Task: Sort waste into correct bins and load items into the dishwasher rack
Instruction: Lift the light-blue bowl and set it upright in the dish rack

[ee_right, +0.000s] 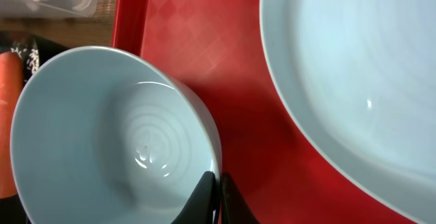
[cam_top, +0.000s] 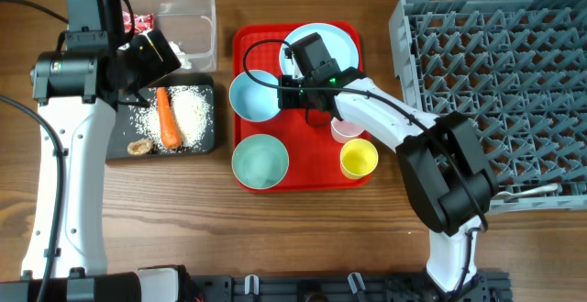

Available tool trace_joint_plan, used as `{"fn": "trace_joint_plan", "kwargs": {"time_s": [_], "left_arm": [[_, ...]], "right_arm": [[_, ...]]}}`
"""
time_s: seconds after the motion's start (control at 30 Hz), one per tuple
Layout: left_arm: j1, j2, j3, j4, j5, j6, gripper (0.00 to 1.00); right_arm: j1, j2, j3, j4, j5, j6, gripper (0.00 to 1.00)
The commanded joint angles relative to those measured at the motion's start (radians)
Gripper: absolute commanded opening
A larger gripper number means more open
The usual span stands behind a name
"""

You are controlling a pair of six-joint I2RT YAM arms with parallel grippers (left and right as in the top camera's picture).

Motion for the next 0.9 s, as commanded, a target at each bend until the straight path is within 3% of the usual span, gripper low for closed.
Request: {"fn": "trace_joint_plan", "kwargs": {"time_s": [0.0,0.13,0.23,0.37,0.5,0.73,0.87], "left_arm": [[0.003,-0.003,0.004,0.002,-0.013,-0.001,1.0],[0.003,-0.003,0.004,0.002,-0.013,-0.001,1.0],[0.003,-0.003,0.004,0.002,-0.013,-0.001,1.0],[0.003,-0.003,0.004,0.002,-0.013,-0.002,1.0],[0.003,-0.003,0.004,0.002,-0.013,-0.002,1.0],[0.003,-0.003,0.004,0.002,-0.013,-0.001,1.0],[0.003,-0.003,0.004,0.002,-0.013,-0.001,1.0]], "right_arm": [[-0.022,-0.109,0.012,-0.003,0.048,0.002,0.04],[-0.077,-0.273,0.012,-0.048,0.165,-0.038,0.04],[-0.156,-0.458,0.012,-0.106,0.392,-0.11,0.04],[-0.244,-0.568,0.012,-0.104,0.776,-0.235,0.04],[-0.317,-0.536,0.012,-0.003,1.088,-0.407,0.04],[-0.392,-0.345,0.012,0.247,1.194,-0.782,0.05],[-0.394,-0.176,0.011,0.449,1.318,-1.117,0.04]]}}
